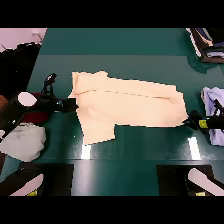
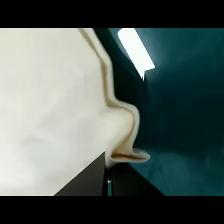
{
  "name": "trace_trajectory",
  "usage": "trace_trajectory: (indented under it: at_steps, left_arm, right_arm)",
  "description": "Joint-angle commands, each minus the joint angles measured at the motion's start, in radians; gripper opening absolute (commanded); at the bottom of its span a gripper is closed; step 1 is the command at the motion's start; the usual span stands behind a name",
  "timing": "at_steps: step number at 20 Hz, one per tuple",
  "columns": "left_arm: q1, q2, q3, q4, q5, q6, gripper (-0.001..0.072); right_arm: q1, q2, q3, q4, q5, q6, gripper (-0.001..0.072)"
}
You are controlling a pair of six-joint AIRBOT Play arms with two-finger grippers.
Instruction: Fold the shirts.
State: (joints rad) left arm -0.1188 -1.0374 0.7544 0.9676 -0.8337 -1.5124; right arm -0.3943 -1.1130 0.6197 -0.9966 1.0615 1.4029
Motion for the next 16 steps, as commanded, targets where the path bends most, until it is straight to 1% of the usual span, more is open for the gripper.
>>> trace_trajectory:
  at_steps: [1,4,6,9,13,16]
  left_arm:
    - [0.003,0.057,0.045,0.051,-0.021,-0.034,0.0025]
    - [0.003,0.16,0.238,0.115,-0.095,-0.035,0.0025]
    - [0.003,0.204,0.454,0.146,-0.159,-0.033,0.0025]
    - [0.003,0.217,0.856,0.161,-0.235,-0.021,0.0026]
    - [0.003,0.217,1.312,0.178,-0.238,-0.021,0.0025]
    - [0.003,0.22,1.5,0.178,-0.238,-0.025,0.0025]
  right_arm:
    - [0.023,0.1,0.038,0.008,-0.013,0.002,0.0015]
    - [0.023,0.234,0.222,0.012,0.009,0.002,0.0015]
    - [0.023,0.304,0.403,0.027,0.007,0.002,0.0015]
    - [0.023,0.375,0.705,0.026,0.002,0.001,0.0015]
    - [0.023,0.404,1.038,0.025,0.013,-0.04,0.0015]
    - [0.023,0.399,1.217,-0.038,0.056,-0.04,0.0015]
